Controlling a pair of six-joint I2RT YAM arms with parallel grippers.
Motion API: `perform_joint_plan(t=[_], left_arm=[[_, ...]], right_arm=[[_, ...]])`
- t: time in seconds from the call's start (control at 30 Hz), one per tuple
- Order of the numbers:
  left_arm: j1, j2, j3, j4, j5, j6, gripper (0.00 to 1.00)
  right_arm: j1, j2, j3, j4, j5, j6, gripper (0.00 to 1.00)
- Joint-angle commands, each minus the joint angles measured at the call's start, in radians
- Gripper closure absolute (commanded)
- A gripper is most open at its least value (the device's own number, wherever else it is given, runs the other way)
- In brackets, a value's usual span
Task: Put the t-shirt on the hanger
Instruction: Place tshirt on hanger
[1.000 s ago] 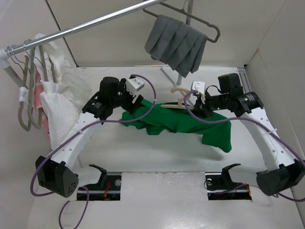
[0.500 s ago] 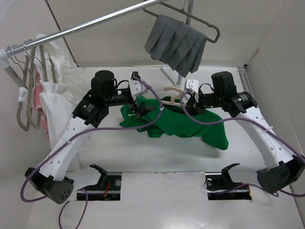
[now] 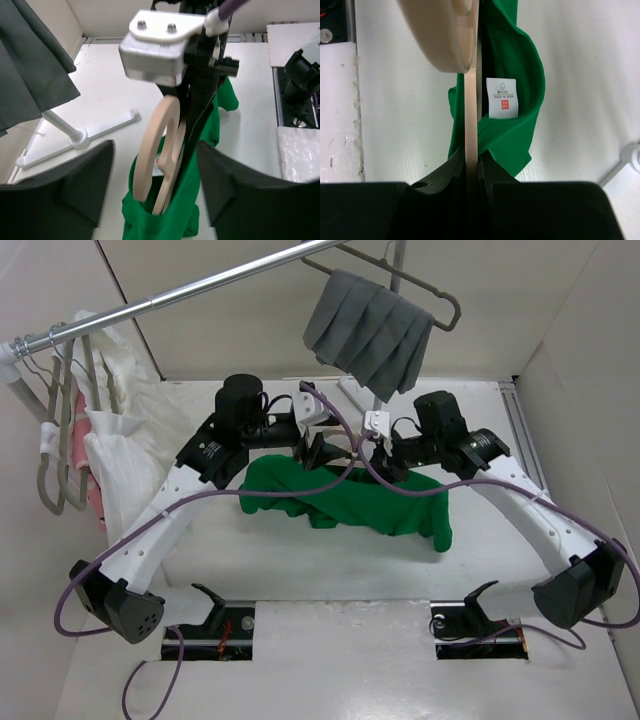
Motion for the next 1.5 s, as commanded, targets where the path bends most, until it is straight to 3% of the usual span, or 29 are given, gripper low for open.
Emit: perform_joint_plan(t=[0.0,0.07,0.1,0.2,0.23,0.27,0.43,0.47,0.5,0.57,0.6,0.7,0.97,1.07,1.17,1.23,1.27,1.3,1.33,1.47], left_arm=[[0.0,-0.003,0.063,0.065,0.051,-0.023,0.43],[0.0,0.008,0.063,0.065,0.051,-0.023,0.58],[0.0,0.008,0.063,0.065,0.051,-0.032,0.71],[0.0,-0.002,0.063,0.074,0.051,-0.041,0.84],[0.0,-0.002,0.063,0.074,0.051,-0.041,0.96],[0.0,-0.002,0.063,0.074,0.051,-0.041,1.0],[0.0,-0.011,0.054,0.074,0.06,-0.062,1.0],[0.0,-0.011,0.054,0.074,0.06,-0.062,1.0],[0.0,-0.011,0.043,0.074,0.06,-0.073,1.0],[0.0,-0.011,0.034,0.085,0.051,-0.073,1.0],[0.0,-0.011,0.034,0.085,0.051,-0.073,1.0],[0.009,-0.011,0.034,0.096,0.051,-0.082,1.0],[0.029,-0.02,0.043,0.105,0.031,-0.082,1.0],[0.039,-0.02,0.052,0.114,0.02,-0.093,1.0],[0.039,-0.02,0.052,0.137,0.008,-0.113,1.0],[0.049,-0.02,0.063,0.163,0.008,-0.138,1.0],[0.063,-0.02,0.063,0.174,0.02,-0.151,1.0],[0.063,-0.02,0.063,0.183,0.029,-0.165,1.0],[0.077,-0.02,0.074,0.194,0.045,-0.191,1.0],[0.117,-0.011,0.074,0.194,0.054,-0.191,1.0]], right_arm=[[0.025,0.011,0.018,0.093,-0.016,0.009,1.0],[0.026,0.011,0.004,0.093,-0.016,0.009,1.0],[0.026,0.011,0.004,0.103,-0.016,0.009,1.0],[0.016,0.011,-0.022,0.103,-0.016,0.009,1.0],[0.007,0.011,-0.037,0.112,-0.016,0.009,1.0],[0.007,0.011,-0.048,0.113,-0.016,0.009,1.0],[-0.002,0.011,-0.057,0.113,-0.016,0.009,1.0],[-0.011,0.011,-0.057,0.113,-0.016,0.009,0.89],[-0.02,0.011,-0.057,0.113,-0.016,0.009,0.53],[-0.057,0.0,-0.066,0.113,-0.001,0.009,0.07],[-0.074,-0.027,-0.077,0.113,0.015,0.02,0.0],[-0.179,-0.11,-0.111,0.142,0.076,0.049,0.0],[-0.45,-0.266,-0.351,0.275,0.107,0.184,0.0],[-0.533,-0.303,-0.486,0.422,0.012,0.224,0.0],[-0.533,-0.291,-0.566,0.574,-0.146,0.236,0.0],[-0.533,-0.264,-0.602,0.619,-0.219,0.248,0.15],[-0.542,-0.248,-0.602,0.619,-0.22,0.248,0.28],[-0.542,-0.215,-0.602,0.619,-0.22,0.235,0.73],[-0.551,-0.202,-0.602,0.619,-0.22,0.235,1.0],[-0.567,-0.193,-0.592,0.619,-0.157,0.247,1.0]])
